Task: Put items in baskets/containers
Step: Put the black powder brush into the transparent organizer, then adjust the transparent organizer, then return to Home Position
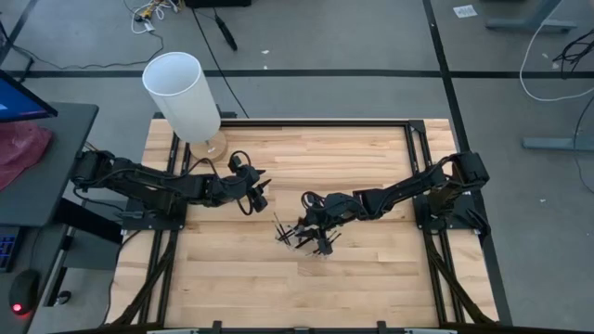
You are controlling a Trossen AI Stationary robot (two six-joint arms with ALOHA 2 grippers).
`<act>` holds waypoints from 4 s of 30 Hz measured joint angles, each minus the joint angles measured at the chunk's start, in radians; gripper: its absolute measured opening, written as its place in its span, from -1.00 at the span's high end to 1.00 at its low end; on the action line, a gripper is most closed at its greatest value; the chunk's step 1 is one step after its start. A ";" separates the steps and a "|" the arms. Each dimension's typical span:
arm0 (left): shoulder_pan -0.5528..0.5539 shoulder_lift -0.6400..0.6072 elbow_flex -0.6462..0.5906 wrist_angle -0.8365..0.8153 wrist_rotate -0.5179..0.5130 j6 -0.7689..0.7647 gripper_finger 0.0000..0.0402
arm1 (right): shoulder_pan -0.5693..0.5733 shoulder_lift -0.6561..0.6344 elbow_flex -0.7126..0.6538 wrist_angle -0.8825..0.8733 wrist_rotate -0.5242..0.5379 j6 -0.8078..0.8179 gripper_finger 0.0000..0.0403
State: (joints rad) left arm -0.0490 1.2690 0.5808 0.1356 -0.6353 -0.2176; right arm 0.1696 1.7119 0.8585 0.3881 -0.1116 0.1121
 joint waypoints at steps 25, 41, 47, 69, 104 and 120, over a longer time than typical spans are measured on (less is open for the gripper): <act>0.000 0.000 0.000 0.000 0.000 0.004 0.20 | 0.010 -0.371 0.000 -0.372 0.005 -0.006 0.06; 0.000 0.000 0.000 0.002 0.000 0.004 0.20 | 0.350 -0.478 -0.298 -0.375 0.101 0.651 0.71; 0.000 0.000 0.000 0.015 0.000 0.007 0.20 | 0.408 -0.317 -0.431 -0.044 0.258 0.718 0.97; 0.000 0.001 0.000 0.031 0.000 0.019 0.20 | 0.257 -0.086 -0.431 0.233 0.452 0.560 0.98; 0.000 0.001 0.000 0.031 0.000 0.018 0.20 | 0.115 -0.769 -0.431 -0.266 0.208 0.194 0.98; 0.000 0.001 0.000 0.032 0.000 0.018 0.20 | 0.045 -1.307 -0.580 -0.481 0.174 0.134 0.98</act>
State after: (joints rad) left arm -0.0490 1.2697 0.5804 0.1673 -0.6353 -0.1994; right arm 0.2141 0.4053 0.2786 -0.0929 0.0621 0.2457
